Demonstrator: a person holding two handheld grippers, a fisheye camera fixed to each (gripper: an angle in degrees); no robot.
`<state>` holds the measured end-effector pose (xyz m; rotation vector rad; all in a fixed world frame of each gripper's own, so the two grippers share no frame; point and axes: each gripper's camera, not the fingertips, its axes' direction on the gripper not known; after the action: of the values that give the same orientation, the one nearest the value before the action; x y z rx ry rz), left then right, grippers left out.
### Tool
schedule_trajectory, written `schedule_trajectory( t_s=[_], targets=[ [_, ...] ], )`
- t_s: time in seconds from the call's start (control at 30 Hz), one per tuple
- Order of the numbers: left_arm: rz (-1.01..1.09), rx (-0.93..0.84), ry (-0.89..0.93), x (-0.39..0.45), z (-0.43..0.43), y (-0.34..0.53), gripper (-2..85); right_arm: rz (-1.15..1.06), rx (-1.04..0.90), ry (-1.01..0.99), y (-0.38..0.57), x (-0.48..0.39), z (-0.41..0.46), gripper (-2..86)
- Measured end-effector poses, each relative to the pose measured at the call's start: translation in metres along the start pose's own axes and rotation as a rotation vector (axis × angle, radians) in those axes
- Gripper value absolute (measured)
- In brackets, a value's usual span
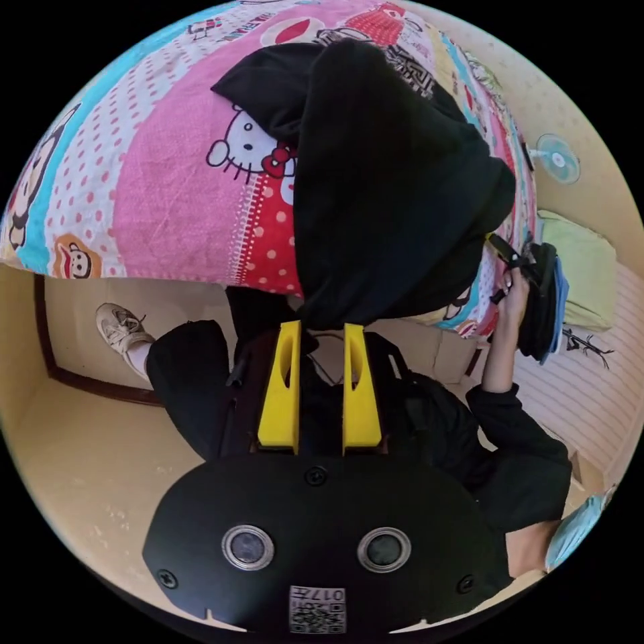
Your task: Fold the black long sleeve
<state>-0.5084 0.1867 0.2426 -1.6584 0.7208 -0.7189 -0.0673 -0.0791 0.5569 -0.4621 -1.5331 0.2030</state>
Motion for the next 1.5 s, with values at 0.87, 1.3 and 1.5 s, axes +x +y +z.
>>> schedule_trajectory(
  t_s=[0.87, 1.3, 1.5],
  targets=[
    [0.487, 0.292, 0.758, -0.013, -0.1, 0.236, 4.2, -0.641, 0.38, -0.929, 0.185, -0.017, -0.272, 2.0],
    [0.255, 0.616, 0.988, -0.081, -0.172, 0.12, 4.5, -0.322, 0.409, -0.657, 0.036, -0.033, -0.205, 3.0],
    [0.036, 0.76, 0.809, -0.113, -0.209, 0.039, 10.9, -0.185, 0.261, -0.358, -0.097, -0.073, -0.128, 9.7]
  ],
)
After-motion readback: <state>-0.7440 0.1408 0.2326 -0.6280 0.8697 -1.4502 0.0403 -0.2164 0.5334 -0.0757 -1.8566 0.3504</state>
